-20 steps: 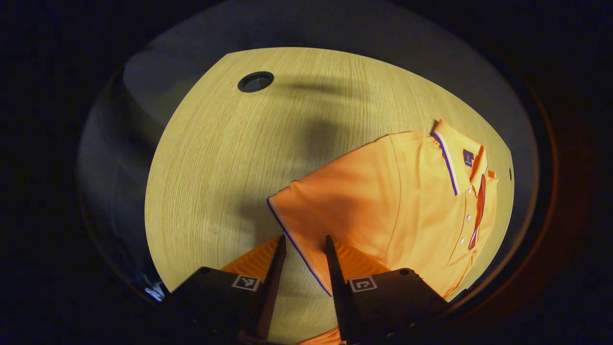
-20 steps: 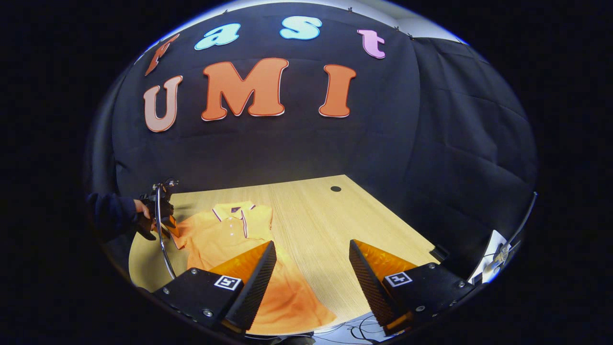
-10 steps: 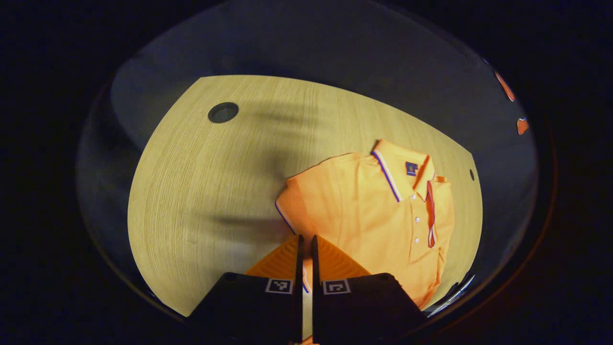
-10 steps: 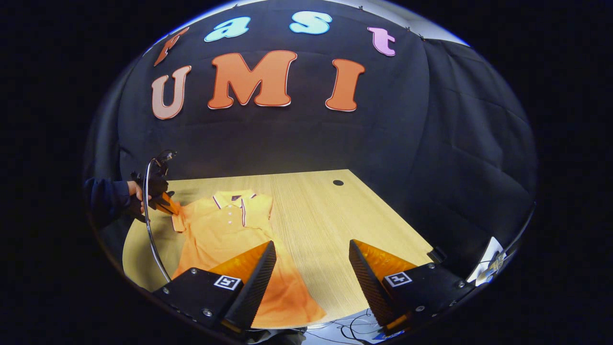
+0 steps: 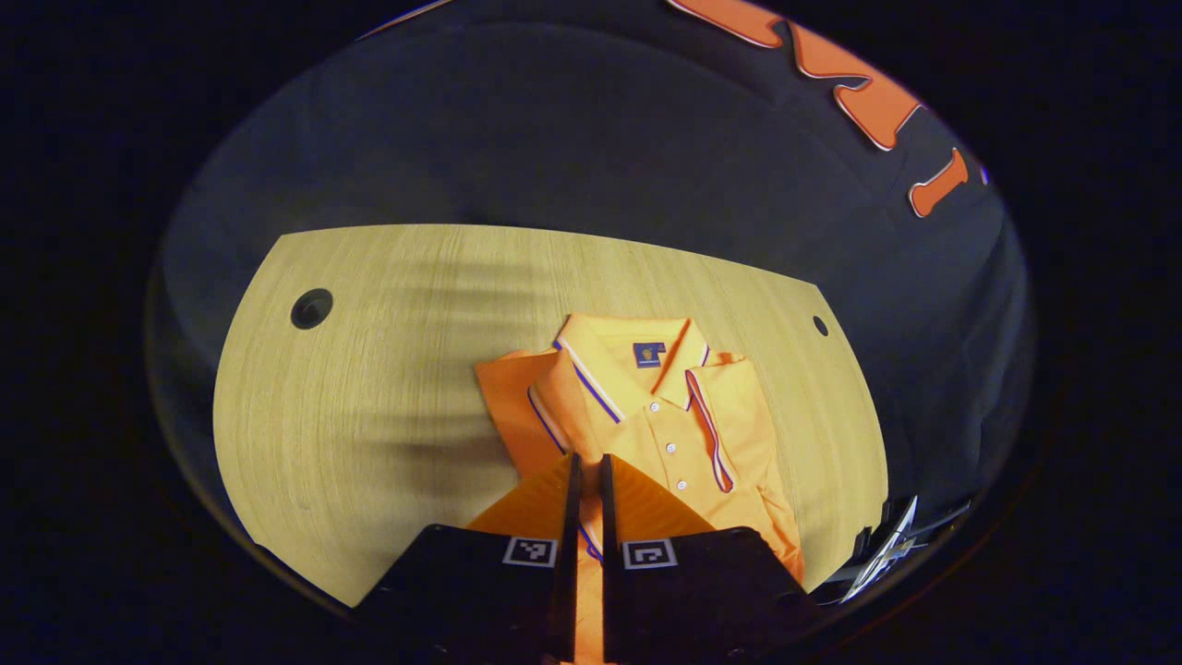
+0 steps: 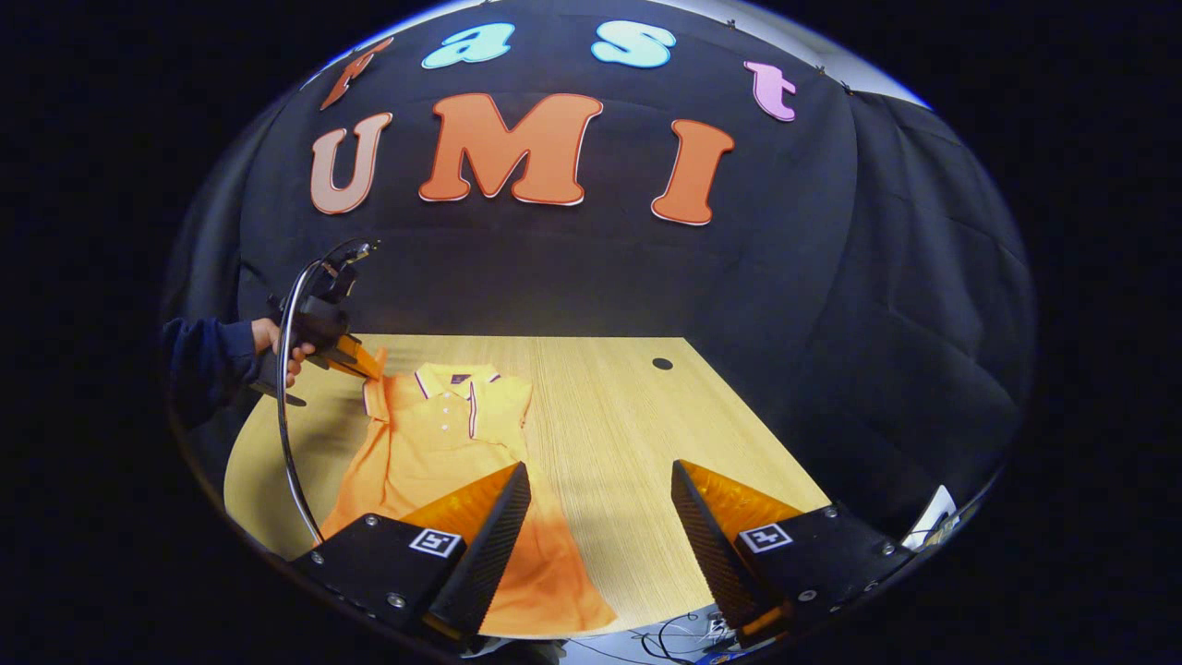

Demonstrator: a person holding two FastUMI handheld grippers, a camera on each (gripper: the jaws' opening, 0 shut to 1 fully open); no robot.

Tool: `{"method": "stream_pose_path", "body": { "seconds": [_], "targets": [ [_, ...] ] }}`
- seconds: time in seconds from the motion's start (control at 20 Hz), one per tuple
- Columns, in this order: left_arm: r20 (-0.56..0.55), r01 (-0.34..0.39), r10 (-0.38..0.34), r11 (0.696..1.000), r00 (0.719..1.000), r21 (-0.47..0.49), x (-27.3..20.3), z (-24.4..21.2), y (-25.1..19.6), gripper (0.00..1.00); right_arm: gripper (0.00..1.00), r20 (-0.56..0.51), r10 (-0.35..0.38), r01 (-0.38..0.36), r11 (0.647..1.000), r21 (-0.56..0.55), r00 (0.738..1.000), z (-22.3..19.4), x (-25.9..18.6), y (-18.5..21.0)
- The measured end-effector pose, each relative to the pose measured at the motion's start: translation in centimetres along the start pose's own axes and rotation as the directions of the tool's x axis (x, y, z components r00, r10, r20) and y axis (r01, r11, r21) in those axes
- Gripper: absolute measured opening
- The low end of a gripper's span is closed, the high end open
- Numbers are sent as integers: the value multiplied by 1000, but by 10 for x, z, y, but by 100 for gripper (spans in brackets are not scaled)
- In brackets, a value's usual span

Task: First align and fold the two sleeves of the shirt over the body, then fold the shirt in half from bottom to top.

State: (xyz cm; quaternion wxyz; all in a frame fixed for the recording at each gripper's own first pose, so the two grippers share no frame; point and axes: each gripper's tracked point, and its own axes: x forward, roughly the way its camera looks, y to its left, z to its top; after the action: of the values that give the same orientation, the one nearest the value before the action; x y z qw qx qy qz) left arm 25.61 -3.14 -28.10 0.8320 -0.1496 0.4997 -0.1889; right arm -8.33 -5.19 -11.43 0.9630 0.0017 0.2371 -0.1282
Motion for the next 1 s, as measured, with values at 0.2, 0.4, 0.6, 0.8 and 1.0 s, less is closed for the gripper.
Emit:
{"method": "stream_pose_path", "body": {
  "seconds": [0.2, 0.4, 0.6, 0.8, 1.0],
  "targets": [
    [49, 153, -155, 987, 987, 48, -2, 15, -53, 40, 93, -12, -14, 14, 1000, 10, 1000, -2, 4, -5],
    [95, 139, -152, 981, 984, 136, -17, 19, -62, 98, 93, -1, -29, 29, 999, 38, 1000, 1, 9, -12],
    [237, 157, -185, 979, 954, 133, -64, 28, -81, 98, 93, 42, -18, 17, 1000, 21, 999, 16, 19, -15],
    [404, 64, -116, 988, 908, 140, -121, 36, -90, 98, 95, 114, 59, -58, 998, -13, 992, 40, 26, -8],
    [547, -20, -64, 989, 835, 147, -182, 26, -104, 95, 98, 205, 142, -134, 990, -54, 968, 62, 26, 2]
  ]
}}
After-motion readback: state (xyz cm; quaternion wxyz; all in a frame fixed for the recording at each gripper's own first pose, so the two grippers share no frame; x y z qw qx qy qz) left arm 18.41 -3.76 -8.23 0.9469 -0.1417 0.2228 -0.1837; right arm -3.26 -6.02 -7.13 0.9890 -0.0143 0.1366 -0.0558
